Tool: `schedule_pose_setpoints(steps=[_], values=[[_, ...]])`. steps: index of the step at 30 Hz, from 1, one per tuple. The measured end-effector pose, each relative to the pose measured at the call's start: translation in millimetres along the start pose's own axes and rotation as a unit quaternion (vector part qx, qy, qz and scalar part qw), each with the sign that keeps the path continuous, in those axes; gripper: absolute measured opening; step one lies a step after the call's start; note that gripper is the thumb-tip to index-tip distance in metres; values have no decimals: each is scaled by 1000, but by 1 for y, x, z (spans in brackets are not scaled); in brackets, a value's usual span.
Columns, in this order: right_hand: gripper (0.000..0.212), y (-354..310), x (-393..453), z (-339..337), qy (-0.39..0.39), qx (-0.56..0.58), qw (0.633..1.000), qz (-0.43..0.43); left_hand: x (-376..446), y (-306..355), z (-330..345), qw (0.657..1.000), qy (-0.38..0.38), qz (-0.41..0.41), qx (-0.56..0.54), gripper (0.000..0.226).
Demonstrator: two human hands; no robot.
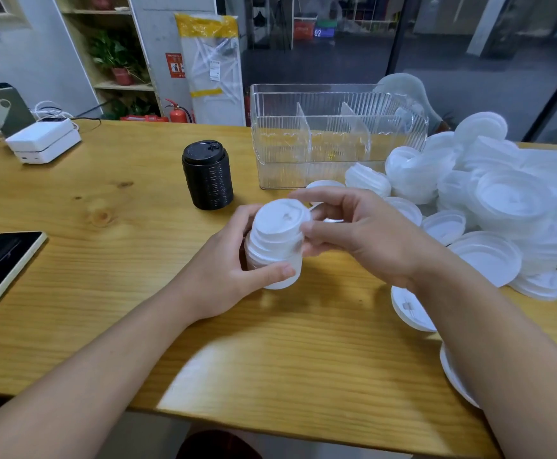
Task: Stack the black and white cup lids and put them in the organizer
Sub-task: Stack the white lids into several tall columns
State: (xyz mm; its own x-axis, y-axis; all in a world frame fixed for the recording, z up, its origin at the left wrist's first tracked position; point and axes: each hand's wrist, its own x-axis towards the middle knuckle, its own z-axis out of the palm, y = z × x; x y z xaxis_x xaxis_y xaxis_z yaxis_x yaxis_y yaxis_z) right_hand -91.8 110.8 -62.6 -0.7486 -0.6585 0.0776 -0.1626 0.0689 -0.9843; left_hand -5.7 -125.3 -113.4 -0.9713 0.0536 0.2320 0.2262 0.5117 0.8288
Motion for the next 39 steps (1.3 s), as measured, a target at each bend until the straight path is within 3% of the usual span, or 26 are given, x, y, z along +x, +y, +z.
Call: schedule_pose_setpoints(steps=[4,11,14,16,31,36,39], values=[[39,1,-1,4,-6,-159,987,-13,0,-3,0,1000,7,-10,21,92],[48,4,-2,7,18,-227,974,-18,0,-2,1,999,17,-15,28,98],[56,8,1,15,79,-310,946,-51,0,-1,1,1000,16,-11,23,97],[61,10,2,23,63,-333,937,-81,1,-1,1,1000,14,-6,23,97],[55,11,4,19,15,-318,945,-77,4,-7,-1,1000,14,-19,13,115],[59,8,10,12,-27,-276,958,-75,4,-8,-3,1000,9,-6,15,102],[45,-5,16,13,14,-239,966,-98,2,-2,-4,1000,12,-6,11,101]])
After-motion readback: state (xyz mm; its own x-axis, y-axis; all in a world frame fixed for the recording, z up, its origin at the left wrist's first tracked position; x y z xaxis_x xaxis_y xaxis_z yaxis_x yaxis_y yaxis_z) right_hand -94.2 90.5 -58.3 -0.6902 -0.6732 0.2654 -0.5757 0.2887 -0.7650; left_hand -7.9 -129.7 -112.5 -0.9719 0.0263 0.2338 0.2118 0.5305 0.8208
